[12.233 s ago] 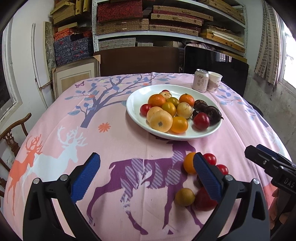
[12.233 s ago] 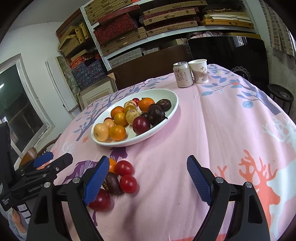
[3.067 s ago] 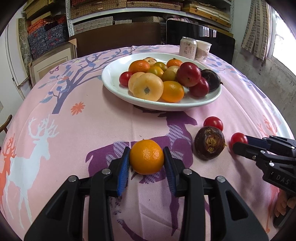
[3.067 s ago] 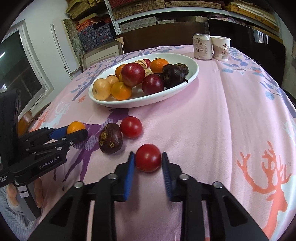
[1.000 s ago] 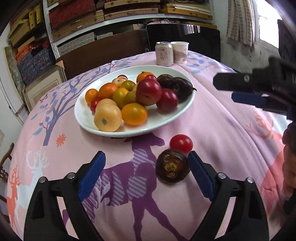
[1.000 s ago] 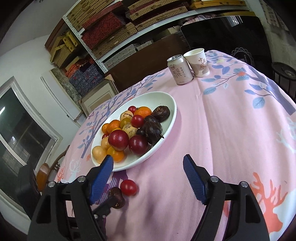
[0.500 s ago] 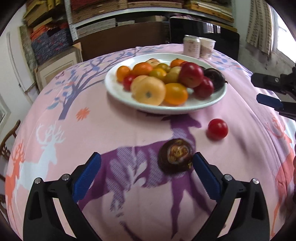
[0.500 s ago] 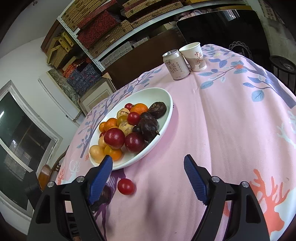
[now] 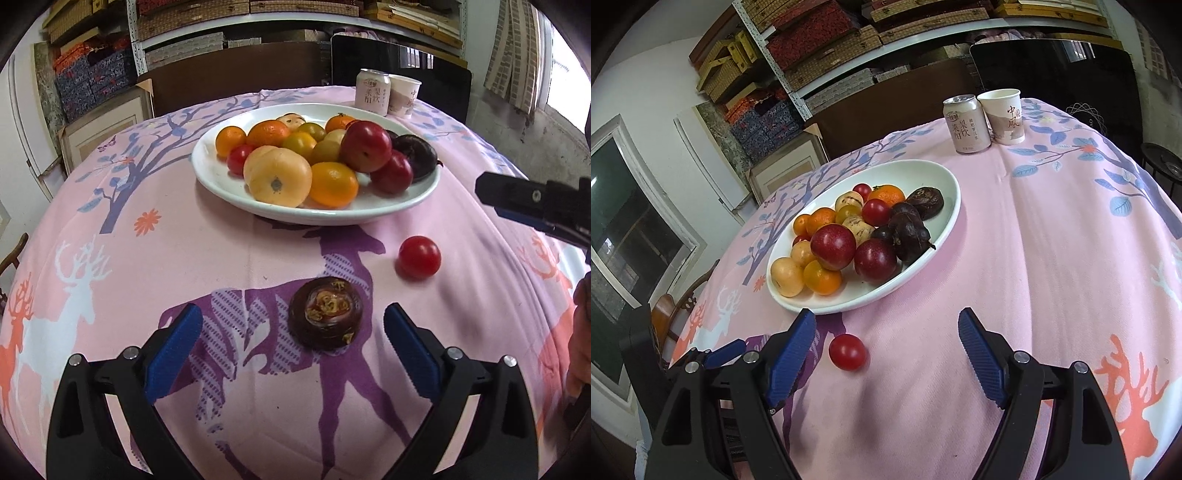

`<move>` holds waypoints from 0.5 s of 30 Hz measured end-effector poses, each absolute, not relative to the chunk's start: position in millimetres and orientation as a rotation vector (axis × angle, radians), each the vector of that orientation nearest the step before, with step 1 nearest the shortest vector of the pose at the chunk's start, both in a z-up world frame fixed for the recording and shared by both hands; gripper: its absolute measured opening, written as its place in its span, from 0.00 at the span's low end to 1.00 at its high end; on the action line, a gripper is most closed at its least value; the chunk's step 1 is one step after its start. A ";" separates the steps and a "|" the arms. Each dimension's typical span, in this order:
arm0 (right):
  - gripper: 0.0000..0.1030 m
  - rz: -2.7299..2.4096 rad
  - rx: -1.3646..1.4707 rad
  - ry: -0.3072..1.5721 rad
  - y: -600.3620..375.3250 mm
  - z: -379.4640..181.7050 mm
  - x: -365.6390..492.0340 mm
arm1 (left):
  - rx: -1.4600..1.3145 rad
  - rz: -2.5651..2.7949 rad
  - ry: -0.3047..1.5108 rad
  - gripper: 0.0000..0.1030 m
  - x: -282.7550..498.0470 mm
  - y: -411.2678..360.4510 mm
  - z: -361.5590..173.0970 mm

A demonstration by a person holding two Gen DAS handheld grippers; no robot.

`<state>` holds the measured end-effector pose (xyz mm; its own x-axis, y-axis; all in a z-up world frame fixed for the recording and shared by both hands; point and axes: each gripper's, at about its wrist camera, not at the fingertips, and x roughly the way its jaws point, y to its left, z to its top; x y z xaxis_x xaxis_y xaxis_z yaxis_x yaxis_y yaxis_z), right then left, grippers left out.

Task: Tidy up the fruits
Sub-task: 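Move both open tools back to the last fruits, then grasp the dark purple fruit with the left tool while the right tool grasps the red tomato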

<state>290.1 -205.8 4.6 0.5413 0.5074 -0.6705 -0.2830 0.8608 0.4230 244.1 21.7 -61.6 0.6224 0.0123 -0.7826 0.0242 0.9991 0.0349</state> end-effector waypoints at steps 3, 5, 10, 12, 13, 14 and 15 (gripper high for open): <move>0.78 0.481 0.257 0.890 -201.9 2.8 289.0 | 0.030 -0.041 0.899 0.68 245.5 19.0 -62.0; 0.78 0.481 0.239 0.890 -199.1 1.7 287.8 | 0.016 -0.079 0.938 0.49 249.8 17.5 -67.2; 0.78 0.473 0.223 0.903 -196.0 -2.3 288.3 | 0.024 -0.106 0.925 0.40 247.2 13.4 -65.7; 0.78 0.476 0.215 0.907 -194.5 -3.2 288.4 | 0.023 -0.100 0.919 0.40 246.2 13.7 -64.6; 0.78 0.478 0.208 0.907 -193.1 -3.7 287.9 | 0.027 -0.087 0.915 0.40 246.0 14.4 -63.8; 0.78 0.482 0.197 0.909 -190.6 -4.2 287.2 | 0.028 -0.075 0.911 0.40 245.7 15.6 -63.1; 0.78 0.488 0.182 0.911 -187.4 -4.8 286.0 | 0.023 -0.065 0.908 0.40 245.3 17.6 -62.2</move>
<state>286.0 -187.4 -4.8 0.5131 0.4787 -0.7124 -0.3280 0.8764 0.3527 245.3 17.6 -62.2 0.6134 -0.0470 -0.7884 0.0664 0.9978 -0.0079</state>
